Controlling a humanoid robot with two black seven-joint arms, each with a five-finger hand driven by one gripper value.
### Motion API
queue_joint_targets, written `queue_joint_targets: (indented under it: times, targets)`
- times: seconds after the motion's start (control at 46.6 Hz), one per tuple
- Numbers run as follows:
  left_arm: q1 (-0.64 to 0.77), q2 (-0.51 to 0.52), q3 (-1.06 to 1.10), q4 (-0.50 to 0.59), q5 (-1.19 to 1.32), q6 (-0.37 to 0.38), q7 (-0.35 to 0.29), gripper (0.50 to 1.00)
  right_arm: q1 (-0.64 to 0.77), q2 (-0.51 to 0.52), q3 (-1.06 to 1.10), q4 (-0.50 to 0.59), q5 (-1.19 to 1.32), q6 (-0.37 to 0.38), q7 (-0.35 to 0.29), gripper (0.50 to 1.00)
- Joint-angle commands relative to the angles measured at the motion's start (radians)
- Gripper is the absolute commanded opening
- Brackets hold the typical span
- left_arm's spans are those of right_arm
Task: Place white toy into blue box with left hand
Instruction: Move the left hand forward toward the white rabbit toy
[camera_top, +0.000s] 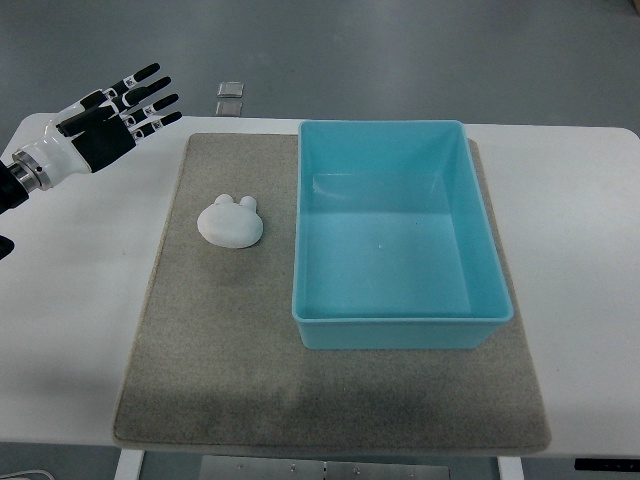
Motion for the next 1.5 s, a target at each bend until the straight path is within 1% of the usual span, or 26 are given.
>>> queue_joint_targets:
  times: [0.0, 0.601, 0.729, 0.794, 0.944, 1.115, 1.351, 1.48]
  targets:
    - [0.002, -0.001, 0.001, 0.0, 0.0, 0.0, 0.0, 0.996, 0.0, 0.0, 0.0, 0.0, 0.0, -0.001, 0.0, 0.936]
    - [-0.005, 0.023, -0.001, 0.026, 0.0, 0.0, -0.003, 0.996, 0.0, 0.0, 0.0, 0.0, 0.0, -0.001, 0.0, 0.936]
    - [-0.011, 0.041, -0.004, 0.026, 0.026, 0.0, -0.005, 0.996, 0.0, 0.0, 0.0, 0.0, 0.0, 0.001, 0.0, 0.936]
    - [-0.028, 0.049, -0.01, 0.025, 0.104, 0.0, -0.006, 0.996, 0.0, 0.0, 0.0, 0.0, 0.0, 0.001, 0.0, 0.936]
    - [-0.067, 0.074, -0.039, 0.012, 0.371, 0.0, -0.023, 0.996, 0.0, 0.0, 0.0, 0.0, 0.0, -0.001, 0.0, 0.936]
    - [-0.073, 0.08, -0.104, 0.014, 0.593, 0.0, -0.029, 0.996, 0.0, 0.0, 0.0, 0.0, 0.0, -0.001, 0.0, 0.936]
    - [-0.085, 0.078, -0.099, 0.002, 0.899, 0.0, -0.121, 0.996, 0.0, 0.0, 0.0, 0.0, 0.0, 0.001, 0.0, 0.936]
    - [-0.085, 0.068, -0.099, -0.024, 1.014, 0.006, -0.126, 0.994, 0.0, 0.0, 0.0, 0.0, 0.0, -0.001, 0.0, 0.936]
